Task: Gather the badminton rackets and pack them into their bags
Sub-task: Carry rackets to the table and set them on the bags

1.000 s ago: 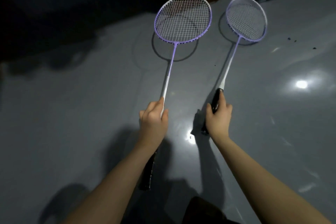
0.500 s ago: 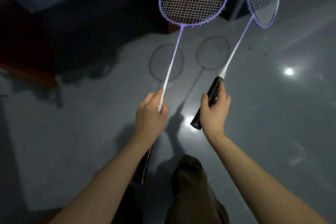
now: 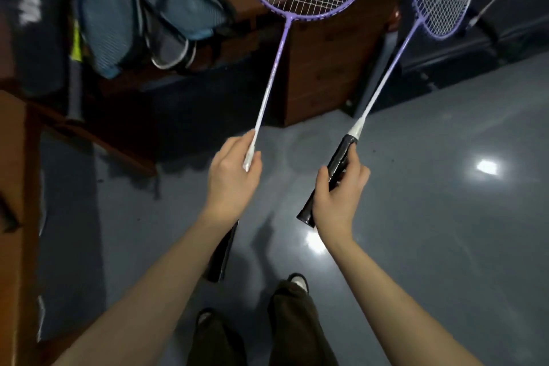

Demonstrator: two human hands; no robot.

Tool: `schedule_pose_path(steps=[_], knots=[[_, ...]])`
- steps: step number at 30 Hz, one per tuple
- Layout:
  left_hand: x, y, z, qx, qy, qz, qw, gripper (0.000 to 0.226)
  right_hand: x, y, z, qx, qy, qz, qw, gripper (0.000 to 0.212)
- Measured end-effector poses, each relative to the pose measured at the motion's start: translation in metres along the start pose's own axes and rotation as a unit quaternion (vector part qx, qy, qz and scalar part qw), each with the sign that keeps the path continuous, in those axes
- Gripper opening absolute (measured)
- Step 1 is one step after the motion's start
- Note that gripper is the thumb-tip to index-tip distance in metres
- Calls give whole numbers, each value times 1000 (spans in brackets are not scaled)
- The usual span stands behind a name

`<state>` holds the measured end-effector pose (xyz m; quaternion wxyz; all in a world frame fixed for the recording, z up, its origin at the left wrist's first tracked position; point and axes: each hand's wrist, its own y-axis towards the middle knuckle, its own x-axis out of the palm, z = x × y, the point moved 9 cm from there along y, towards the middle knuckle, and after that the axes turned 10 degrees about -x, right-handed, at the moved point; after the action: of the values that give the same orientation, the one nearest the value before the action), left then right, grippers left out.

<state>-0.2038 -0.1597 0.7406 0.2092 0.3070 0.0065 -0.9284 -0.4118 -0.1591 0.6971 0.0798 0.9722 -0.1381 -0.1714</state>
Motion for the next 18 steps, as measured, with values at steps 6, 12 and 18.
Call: schedule_pose_path(steps=[6,12,18], knots=[[-62,39,75,24,3,68,997,39,6,56,-96,-115,9,-53,992,59],[-114,100,85,8,7,122,992,39,62,109,-157,-200,2,-124,972,59],[-155,190,39,-39,30,156,987,35,157,178,-183,-220,-14,-197,955,57]])
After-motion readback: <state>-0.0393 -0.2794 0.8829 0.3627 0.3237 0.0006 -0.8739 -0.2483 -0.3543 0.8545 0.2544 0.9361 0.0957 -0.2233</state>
